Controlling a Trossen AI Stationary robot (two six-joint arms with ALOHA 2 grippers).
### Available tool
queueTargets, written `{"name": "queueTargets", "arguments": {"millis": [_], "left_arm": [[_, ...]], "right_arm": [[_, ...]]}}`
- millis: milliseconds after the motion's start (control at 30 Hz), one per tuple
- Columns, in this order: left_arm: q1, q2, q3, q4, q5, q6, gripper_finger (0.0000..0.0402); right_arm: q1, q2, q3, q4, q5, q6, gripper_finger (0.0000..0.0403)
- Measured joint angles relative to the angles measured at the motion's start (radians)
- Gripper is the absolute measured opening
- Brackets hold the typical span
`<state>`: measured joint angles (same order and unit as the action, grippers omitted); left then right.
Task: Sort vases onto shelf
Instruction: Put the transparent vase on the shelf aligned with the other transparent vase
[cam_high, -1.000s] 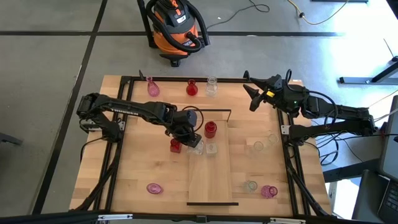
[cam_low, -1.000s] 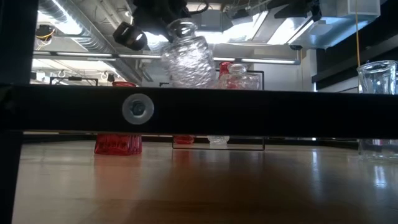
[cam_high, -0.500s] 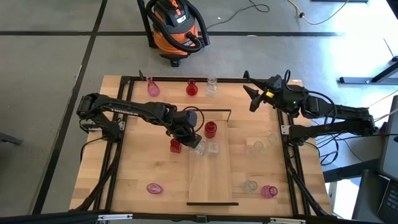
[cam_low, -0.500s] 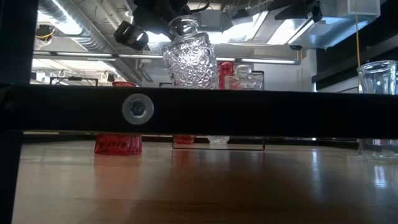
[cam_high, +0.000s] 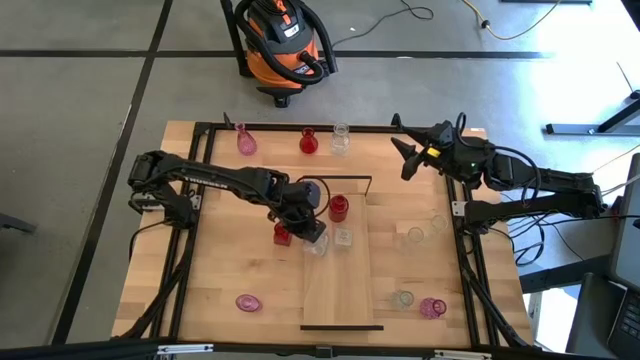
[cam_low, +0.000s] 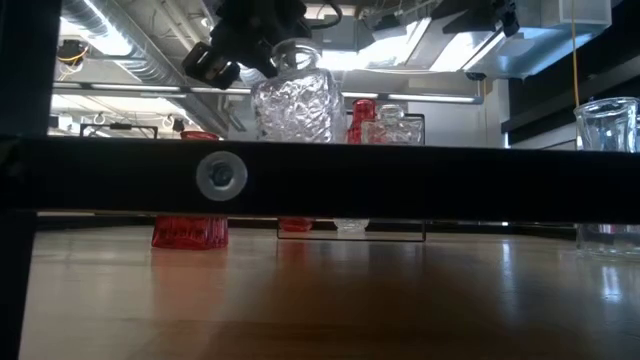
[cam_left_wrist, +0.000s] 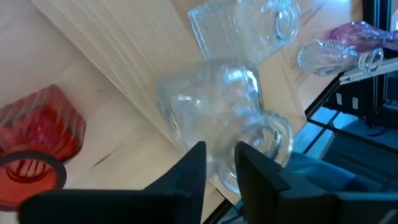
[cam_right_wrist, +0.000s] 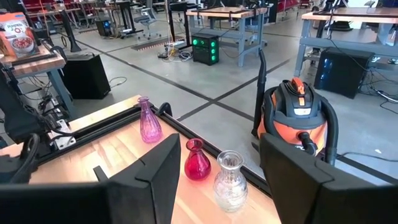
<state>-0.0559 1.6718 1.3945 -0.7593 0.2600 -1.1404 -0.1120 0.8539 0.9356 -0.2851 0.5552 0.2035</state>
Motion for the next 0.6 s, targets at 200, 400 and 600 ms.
{"name": "queueTargets", "arguments": {"millis": [200, 400, 600], "left_arm": [[0.001, 0.0, 0.0, -0.002, -0.032, -0.001, 0.0126], [0.002, 0.0, 0.0, 0.033, -0.059, -0.002, 0.0137], [0.002, 0.0, 0.0, 0.074, -0.068, -0.002, 0.0136]], "right_arm": [[0.0, 0.0, 0.0, -0.008, 0.0, 0.0, 0.0202], [0.0, 0.0, 0.0, -0.01, 0.0, 0.0, 0.0202], [0.0, 0.0, 0.0, -0.011, 0.0, 0.001, 0.0202]]}}
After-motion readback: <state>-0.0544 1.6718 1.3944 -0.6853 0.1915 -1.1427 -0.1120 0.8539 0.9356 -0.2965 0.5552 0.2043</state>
